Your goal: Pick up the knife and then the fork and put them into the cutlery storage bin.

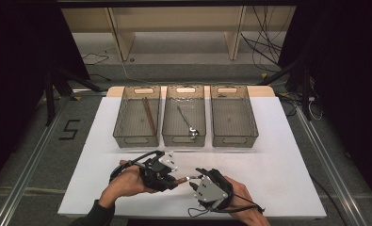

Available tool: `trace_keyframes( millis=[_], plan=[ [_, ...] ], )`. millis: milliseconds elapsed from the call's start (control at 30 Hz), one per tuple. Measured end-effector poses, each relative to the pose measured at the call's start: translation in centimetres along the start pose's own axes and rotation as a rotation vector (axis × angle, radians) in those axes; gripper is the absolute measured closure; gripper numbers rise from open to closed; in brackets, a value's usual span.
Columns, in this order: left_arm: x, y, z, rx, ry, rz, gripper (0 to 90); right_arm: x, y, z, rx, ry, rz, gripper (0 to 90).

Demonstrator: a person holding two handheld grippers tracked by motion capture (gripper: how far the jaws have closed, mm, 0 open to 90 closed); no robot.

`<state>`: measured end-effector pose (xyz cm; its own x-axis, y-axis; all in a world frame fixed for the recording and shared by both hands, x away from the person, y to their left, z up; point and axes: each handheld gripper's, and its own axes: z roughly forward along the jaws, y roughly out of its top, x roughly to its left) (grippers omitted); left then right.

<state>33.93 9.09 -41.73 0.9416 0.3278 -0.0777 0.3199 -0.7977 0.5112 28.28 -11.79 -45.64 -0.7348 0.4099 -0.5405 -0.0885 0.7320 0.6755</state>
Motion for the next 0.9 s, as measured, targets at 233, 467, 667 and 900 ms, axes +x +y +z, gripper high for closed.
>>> trace_keyframes(
  millis=[233, 467, 667, 900],
  plan=[
    [-0.2, 0.0, -0.2, -0.003, -0.013, 0.002, 75.8, 0.7, -0.3, 0.4, 0.036, -0.010, -0.085, 62.0],
    [-0.4, 0.2, -0.3, 0.001, -0.025, 0.007, 75.8, 1.4, -0.3, 0.5, 0.036, -0.041, -0.141, 74.9],
    [-0.4, 0.2, -0.4, 0.002, -0.038, 0.003, 75.7, 1.7, -0.4, 0.4, 0.043, -0.069, -0.229, 83.8],
    [-0.2, 0.1, -0.6, -0.030, -0.060, -0.033, 74.9, 2.3, -0.4, 0.6, 0.056, -0.107, -0.301, 88.2]
  ],
)
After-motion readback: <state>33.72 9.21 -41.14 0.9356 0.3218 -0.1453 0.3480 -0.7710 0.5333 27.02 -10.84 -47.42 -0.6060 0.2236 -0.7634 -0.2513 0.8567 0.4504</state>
